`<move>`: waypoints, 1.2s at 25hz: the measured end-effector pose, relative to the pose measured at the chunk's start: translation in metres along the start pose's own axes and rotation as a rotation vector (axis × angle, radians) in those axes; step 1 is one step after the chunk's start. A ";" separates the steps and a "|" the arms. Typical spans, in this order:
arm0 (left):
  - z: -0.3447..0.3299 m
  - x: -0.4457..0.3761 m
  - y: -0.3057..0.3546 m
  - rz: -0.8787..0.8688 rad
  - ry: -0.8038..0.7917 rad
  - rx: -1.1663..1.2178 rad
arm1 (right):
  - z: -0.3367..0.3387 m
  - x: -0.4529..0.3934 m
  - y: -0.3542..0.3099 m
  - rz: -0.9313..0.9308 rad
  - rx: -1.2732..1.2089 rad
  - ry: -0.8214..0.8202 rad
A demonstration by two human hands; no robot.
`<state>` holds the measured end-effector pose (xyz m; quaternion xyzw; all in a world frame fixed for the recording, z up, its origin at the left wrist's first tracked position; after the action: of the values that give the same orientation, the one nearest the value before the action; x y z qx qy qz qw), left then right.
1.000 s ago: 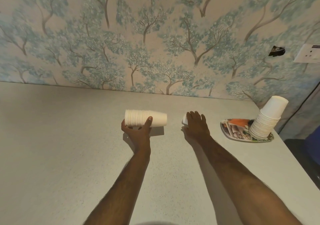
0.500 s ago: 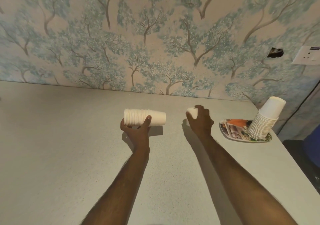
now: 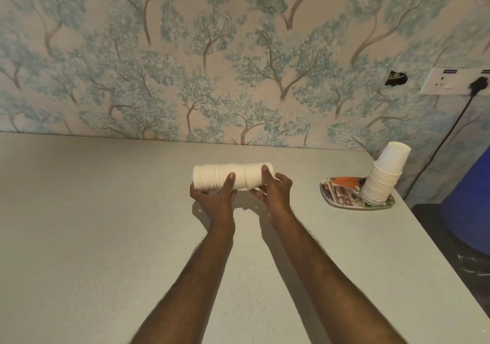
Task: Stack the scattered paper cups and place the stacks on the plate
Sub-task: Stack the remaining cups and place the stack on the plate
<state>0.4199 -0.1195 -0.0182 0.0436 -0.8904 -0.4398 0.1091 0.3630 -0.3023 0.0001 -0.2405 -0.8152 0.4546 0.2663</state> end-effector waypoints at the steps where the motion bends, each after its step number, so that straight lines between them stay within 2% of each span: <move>1: -0.002 0.003 -0.003 0.011 0.003 -0.010 | -0.001 0.004 0.005 -0.020 -0.017 -0.018; 7: -0.025 0.023 -0.026 0.066 -0.076 -0.095 | 0.015 0.006 0.008 -0.005 -0.095 -0.071; 9: -0.032 0.030 -0.036 0.077 -0.118 -0.192 | 0.026 0.003 0.004 0.021 -0.126 -0.069; 13: -0.048 0.042 -0.053 0.066 -0.218 -0.463 | 0.055 -0.005 -0.015 0.095 -0.168 0.025; 17: -0.057 0.050 -0.073 0.119 -0.217 -0.509 | 0.081 -0.012 -0.036 0.174 -0.213 0.080; 19: -0.061 0.059 -0.081 0.125 -0.241 -0.521 | 0.088 -0.013 -0.045 0.228 -0.168 0.095; 24: -0.091 0.084 -0.093 0.072 -0.512 -0.470 | 0.107 -0.019 -0.065 0.333 -0.025 0.095; 30: -0.112 0.104 -0.115 0.076 -0.638 -0.478 | 0.119 -0.024 -0.082 0.455 0.310 0.017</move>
<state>0.3424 -0.2942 -0.0267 -0.1549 -0.7530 -0.6218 -0.1494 0.2908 -0.4285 0.0133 -0.3775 -0.6588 0.6199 0.1978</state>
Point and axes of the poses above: each hand's wrist, its own x-axis away from the middle knuckle, its own z-axis out of the back of the hand, y = z × x, the point moved 10 cm from there along -x, towards the middle knuckle, and after that the axes turned 1 degree about z, right-handed, at the moved point
